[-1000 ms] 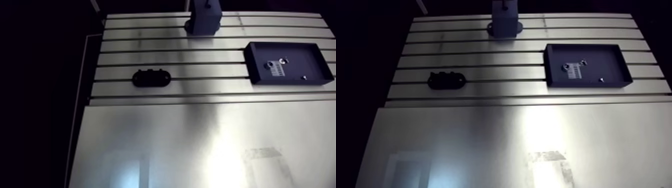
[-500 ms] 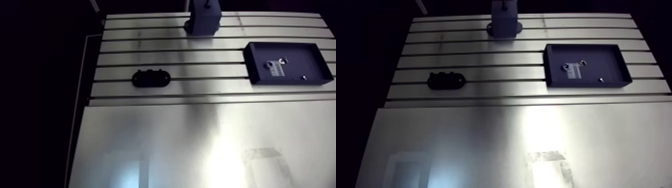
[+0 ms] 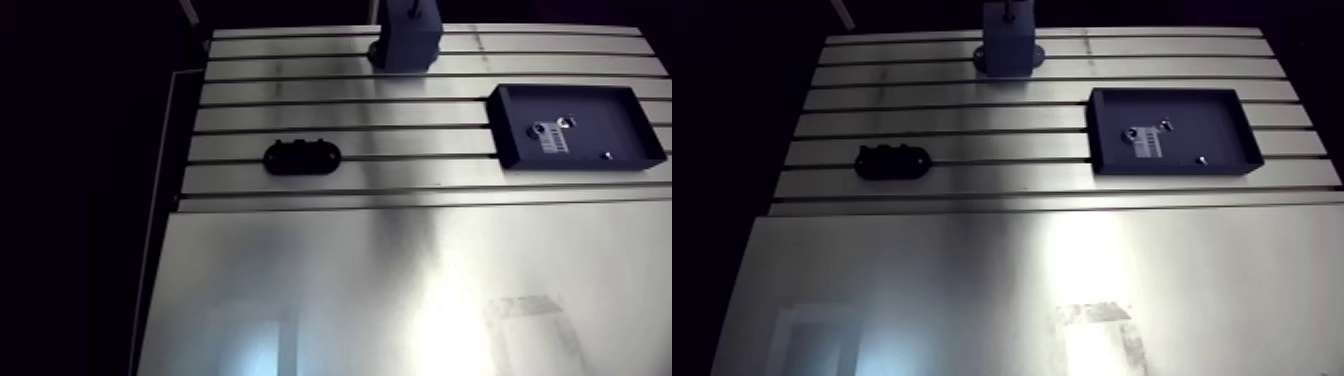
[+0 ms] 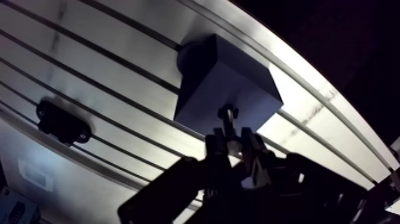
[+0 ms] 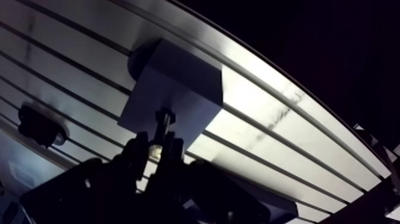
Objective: Pick up the M10 bolt and insert it into the hex recess until seated.
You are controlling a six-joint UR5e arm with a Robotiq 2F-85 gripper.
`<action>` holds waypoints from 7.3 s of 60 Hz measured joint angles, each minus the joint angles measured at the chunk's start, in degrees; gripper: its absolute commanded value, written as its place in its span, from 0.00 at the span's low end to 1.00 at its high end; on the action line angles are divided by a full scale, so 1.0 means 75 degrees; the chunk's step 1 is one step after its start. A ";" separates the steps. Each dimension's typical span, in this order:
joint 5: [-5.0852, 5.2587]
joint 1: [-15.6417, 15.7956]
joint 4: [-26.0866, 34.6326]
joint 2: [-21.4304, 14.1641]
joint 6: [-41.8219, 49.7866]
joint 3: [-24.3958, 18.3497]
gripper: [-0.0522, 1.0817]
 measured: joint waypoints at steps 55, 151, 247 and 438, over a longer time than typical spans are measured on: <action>-0.0014 0.0000 -0.0043 -0.0025 0.0011 0.0069 0.80; -0.0021 0.0011 -0.0105 0.0008 0.0091 0.0058 0.81; -0.0020 0.0018 -0.0240 -0.0023 0.0082 0.0251 0.43; 0.0391 -0.0200 -0.1886 -0.0686 0.3050 0.1602 0.50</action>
